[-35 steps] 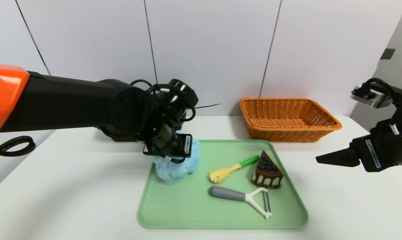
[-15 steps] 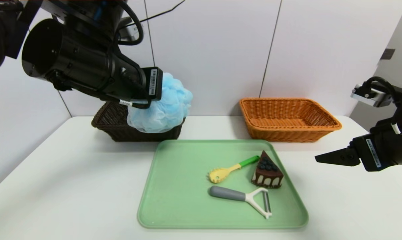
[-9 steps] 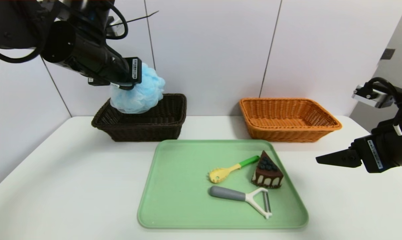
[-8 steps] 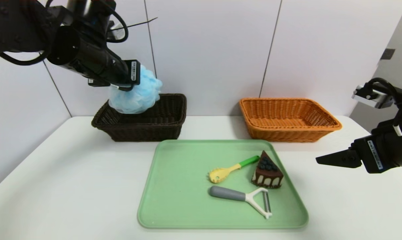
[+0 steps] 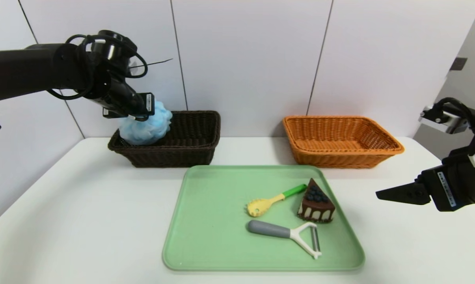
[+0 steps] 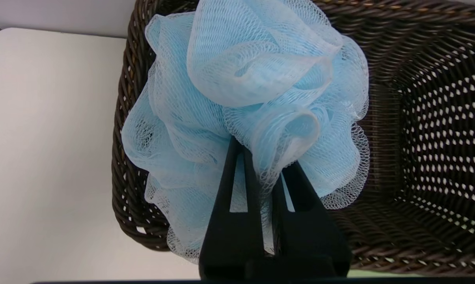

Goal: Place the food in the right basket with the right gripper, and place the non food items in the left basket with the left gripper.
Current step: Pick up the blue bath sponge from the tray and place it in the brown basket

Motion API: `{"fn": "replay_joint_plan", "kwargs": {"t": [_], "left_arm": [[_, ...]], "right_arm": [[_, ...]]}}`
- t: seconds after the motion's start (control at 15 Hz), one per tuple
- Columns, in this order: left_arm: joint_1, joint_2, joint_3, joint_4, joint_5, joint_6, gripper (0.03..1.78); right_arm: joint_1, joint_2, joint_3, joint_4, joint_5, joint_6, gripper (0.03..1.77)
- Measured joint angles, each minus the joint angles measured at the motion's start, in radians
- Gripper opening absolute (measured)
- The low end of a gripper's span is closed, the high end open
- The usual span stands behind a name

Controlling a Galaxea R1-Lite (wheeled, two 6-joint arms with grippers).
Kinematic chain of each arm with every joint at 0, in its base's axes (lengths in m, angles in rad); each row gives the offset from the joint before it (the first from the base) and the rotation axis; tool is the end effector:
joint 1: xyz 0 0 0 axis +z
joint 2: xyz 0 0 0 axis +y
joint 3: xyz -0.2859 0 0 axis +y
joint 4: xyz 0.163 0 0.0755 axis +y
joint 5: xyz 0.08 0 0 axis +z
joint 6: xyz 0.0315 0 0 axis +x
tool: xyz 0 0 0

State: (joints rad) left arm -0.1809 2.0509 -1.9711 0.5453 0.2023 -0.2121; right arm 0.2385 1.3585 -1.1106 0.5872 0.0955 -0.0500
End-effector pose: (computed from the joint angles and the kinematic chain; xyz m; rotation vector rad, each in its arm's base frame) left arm 0.3852 -0.0640 0.2510 -0.0864 0.6079 0.0855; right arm 0.1849 0.0480 0.2301 -0.1065 0.8288 0.3352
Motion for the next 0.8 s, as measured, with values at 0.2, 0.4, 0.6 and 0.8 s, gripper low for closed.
{"fn": "replay_joint_plan", "kwargs": {"t": [0.2, 0.4, 0.6, 0.8], "left_arm": [[0.008, 0.019, -0.001, -0.006, 0.000, 0.003, 0.49], [0.010, 0.024, -0.002, -0.011, 0.000, 0.003, 0.87], [0.012, 0.019, -0.002, -0.011, 0.000, 0.002, 1.14], [0.011, -0.008, -0.002, -0.007, 0.000, 0.002, 1.33]], "right_arm": [[0.000, -0.004, 0.002, 0.000, 0.001, 0.000, 1.70], [0.000, -0.013, 0.004, 0.001, 0.000, 0.005, 1.70], [0.000, -0.015, 0.004, 0.001, 0.001, 0.025, 1.70], [0.000, -0.016, 0.004, 0.001, 0.002, 0.026, 1.70]]}}
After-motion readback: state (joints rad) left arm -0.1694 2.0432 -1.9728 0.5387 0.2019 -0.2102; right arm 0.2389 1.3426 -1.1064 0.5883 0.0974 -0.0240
